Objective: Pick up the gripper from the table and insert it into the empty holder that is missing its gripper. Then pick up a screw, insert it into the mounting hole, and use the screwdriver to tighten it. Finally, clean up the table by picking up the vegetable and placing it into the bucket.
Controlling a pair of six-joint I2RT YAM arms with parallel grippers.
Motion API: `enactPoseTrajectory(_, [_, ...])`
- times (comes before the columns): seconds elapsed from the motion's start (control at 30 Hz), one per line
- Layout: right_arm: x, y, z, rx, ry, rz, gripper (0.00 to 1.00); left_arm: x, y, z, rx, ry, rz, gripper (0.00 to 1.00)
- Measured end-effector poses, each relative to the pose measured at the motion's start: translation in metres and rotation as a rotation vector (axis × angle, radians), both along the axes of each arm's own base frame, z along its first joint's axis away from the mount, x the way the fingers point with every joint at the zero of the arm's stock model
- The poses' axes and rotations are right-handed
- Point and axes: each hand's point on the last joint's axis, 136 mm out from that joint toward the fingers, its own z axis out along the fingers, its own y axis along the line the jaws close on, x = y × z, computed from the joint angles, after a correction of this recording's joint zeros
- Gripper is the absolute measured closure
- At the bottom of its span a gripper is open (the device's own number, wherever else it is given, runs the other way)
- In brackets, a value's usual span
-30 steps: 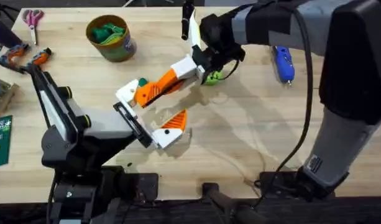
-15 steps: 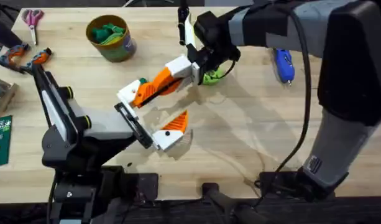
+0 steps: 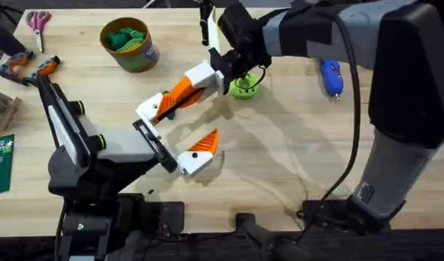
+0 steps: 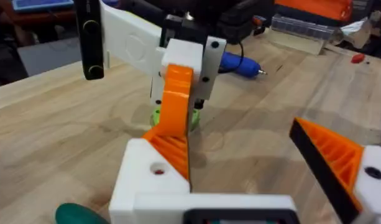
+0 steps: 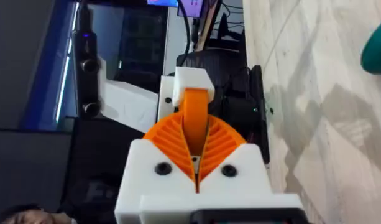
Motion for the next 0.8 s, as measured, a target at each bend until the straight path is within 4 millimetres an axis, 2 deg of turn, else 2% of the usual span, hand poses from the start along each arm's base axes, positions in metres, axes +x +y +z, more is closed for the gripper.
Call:
enactPoseTrajectory(0.27, [0.0014, 0.0086, 0.0004, -0.003, -0.019, 0.005, 0.992, 0.0042, 0.0042, 0.0004, 0.002, -0.004, 0.033, 0.014])
enactPoseTrajectory(0.8, [0.0013, 0.0086, 0.0005, -0.019, 0.008, 0.003, 0.992, 0.0038, 0.0041, 0.0003, -0.003, 0.002, 0.031, 0.015])
